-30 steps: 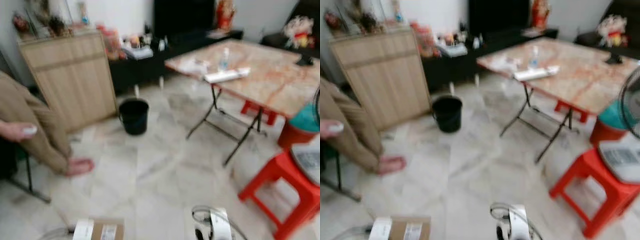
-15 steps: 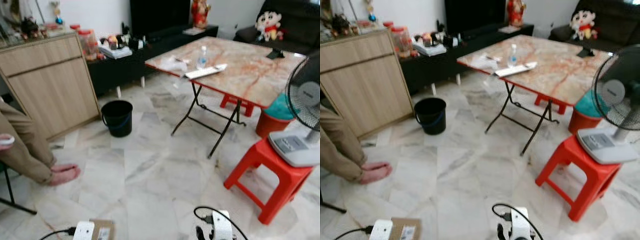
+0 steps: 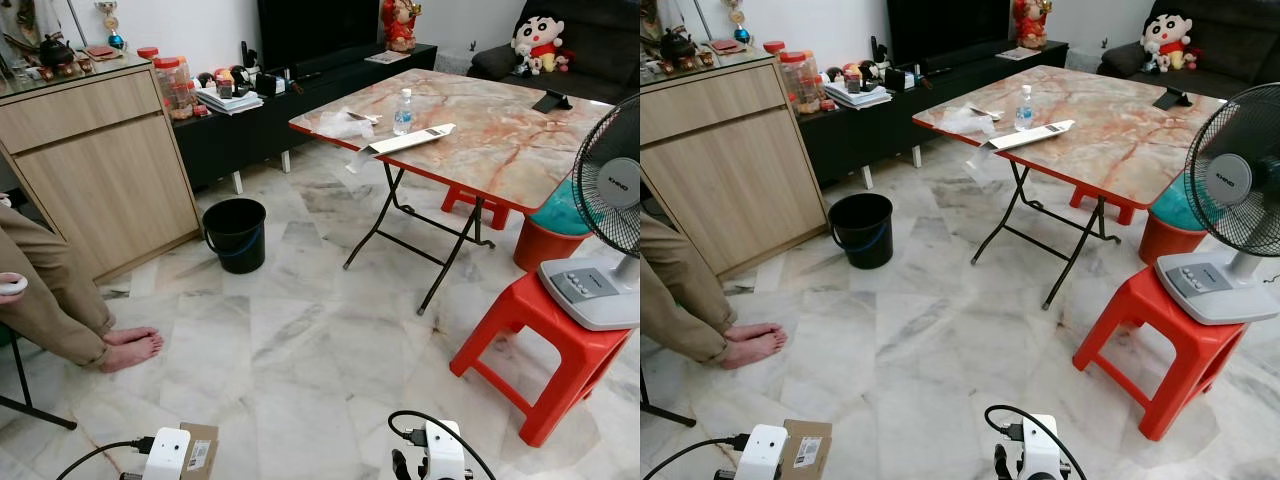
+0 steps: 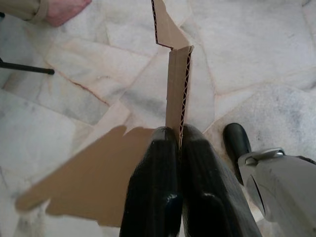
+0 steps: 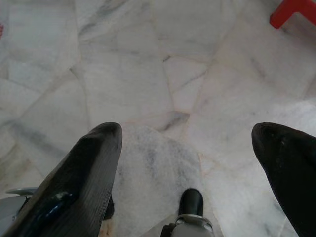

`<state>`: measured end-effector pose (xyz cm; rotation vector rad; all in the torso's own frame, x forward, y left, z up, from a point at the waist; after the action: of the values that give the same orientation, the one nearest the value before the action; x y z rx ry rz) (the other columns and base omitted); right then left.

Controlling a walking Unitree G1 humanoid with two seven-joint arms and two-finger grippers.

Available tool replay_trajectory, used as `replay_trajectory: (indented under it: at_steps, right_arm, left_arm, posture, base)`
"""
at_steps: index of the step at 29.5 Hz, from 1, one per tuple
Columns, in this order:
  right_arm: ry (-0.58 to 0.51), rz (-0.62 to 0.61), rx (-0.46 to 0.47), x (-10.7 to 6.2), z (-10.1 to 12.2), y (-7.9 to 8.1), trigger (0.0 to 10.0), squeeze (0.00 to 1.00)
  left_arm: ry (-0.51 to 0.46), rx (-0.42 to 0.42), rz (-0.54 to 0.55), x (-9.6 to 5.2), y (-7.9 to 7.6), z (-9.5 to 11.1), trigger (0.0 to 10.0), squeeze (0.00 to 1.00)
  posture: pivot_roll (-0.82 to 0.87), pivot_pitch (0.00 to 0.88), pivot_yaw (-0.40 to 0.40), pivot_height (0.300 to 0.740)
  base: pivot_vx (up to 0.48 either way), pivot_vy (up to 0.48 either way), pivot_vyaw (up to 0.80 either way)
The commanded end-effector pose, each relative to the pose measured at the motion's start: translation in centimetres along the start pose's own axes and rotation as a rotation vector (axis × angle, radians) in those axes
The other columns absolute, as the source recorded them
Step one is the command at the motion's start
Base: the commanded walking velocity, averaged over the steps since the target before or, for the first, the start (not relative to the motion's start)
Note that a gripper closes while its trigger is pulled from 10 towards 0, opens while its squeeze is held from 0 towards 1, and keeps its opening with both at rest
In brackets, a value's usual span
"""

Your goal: Picking trash to rubbish bin

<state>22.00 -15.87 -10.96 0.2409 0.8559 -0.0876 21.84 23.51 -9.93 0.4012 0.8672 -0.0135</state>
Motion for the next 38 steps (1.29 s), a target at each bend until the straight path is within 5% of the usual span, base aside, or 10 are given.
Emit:
replay_trajectory:
  at_steps: [1,38]
  right_arm:
    - [-0.015,-0.001,0.014,0.1,0.5,0.3,10.0,0.0]
    - [-0.004,0.033,-0.041,0.1,0.2,1.0,10.0,0.0]
  left_arm:
    - [0.009,0.015,0.005,0.0,0.1,0.0,10.0,0.0]
    - [0.061,0.019,0.042,-0.4,0.8,-1.9,10.0,0.0]
  posture:
    - [-0.05,0.0,0.059,0.74]
    - [-0.02,0.0,0.038,0.74]
  base:
    - [0.304,0.0,0.0]
    - [0.431,0.0,0.0]
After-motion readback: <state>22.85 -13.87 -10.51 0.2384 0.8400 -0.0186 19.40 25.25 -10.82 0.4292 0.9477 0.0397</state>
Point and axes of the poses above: a point about 5 cm out from each wrist's last joint towards the gripper, its own x axis pointing out of the wrist towards the gripper, its own z axis along the axis of the wrist's last joint, y = z × x, the point moved 4 cm from there along x, pointing out of the wrist towards the gripper, and after that the axes turned 10 degrees about x, right-handed, at the moved point
